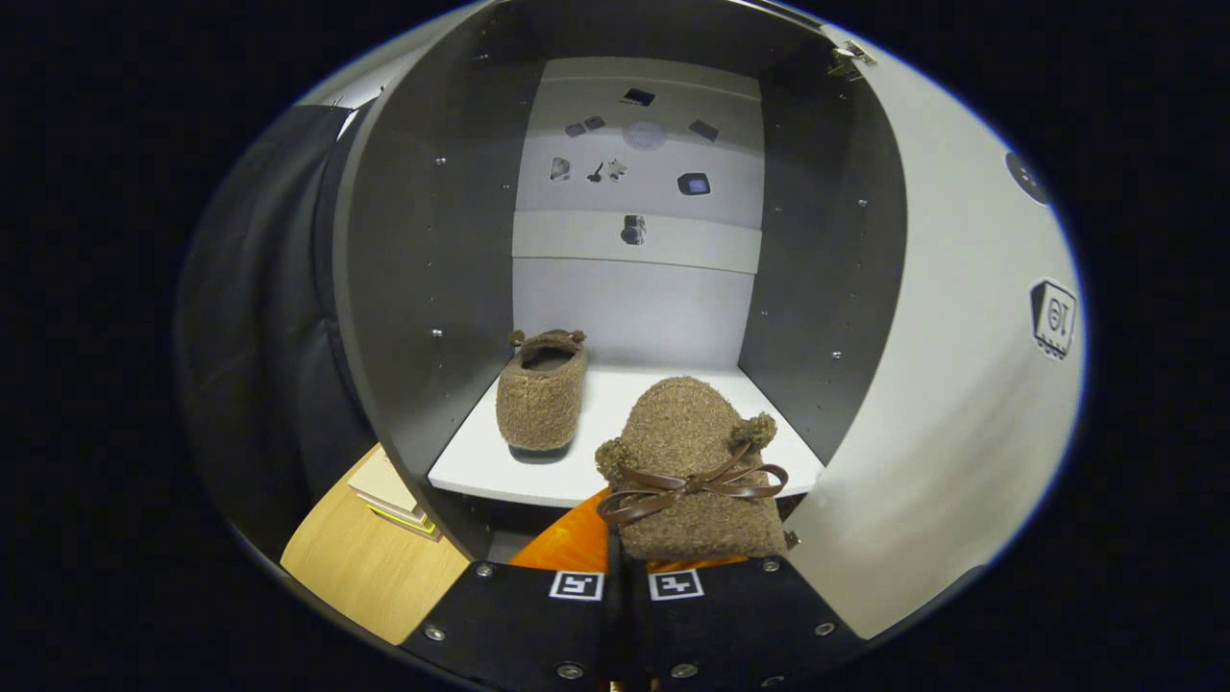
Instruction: Open the shoe cabinet door, grab the shoes and put them into the shoe cabinet, then close the shoe cabinet door.
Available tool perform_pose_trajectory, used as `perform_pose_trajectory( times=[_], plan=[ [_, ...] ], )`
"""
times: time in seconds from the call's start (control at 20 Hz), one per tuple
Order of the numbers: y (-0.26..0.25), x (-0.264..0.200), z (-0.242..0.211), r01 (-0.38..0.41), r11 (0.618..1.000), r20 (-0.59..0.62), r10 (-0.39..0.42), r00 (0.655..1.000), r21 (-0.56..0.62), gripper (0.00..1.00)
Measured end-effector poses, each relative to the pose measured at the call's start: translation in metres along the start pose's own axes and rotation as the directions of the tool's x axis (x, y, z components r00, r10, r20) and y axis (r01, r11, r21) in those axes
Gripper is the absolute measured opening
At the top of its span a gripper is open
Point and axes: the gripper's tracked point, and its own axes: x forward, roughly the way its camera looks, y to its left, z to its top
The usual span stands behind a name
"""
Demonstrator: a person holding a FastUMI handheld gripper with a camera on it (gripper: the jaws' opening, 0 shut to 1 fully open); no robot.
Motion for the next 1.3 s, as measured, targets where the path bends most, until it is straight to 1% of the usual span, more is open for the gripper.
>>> perform_pose_trajectory(
  times=[0.5,0.75,0.8,1.05,1.15,1.25,1.3],
  plan=[
    [-0.021,0.104,0.057,-0.110,0.994,0.041,0.109,0.993,0.009,0.03],
    [-0.020,0.150,0.066,-0.163,0.985,0.034,0.161,0.986,0.063,0.03],
    [-0.020,0.158,0.066,-0.163,0.985,0.030,0.161,0.987,0.063,0.03],
    [-0.015,0.191,0.068,-0.165,0.985,0.004,0.165,0.986,0.046,0.04],
    [-0.013,0.199,0.064,-0.172,0.984,-0.037,0.174,0.984,0.044,0.06],
    [-0.008,0.197,0.061,-0.201,0.977,-0.058,0.205,0.977,0.074,0.10],
    [-0.007,0.194,0.062,-0.206,0.975,-0.057,0.211,0.976,0.084,0.14]
  ],
)
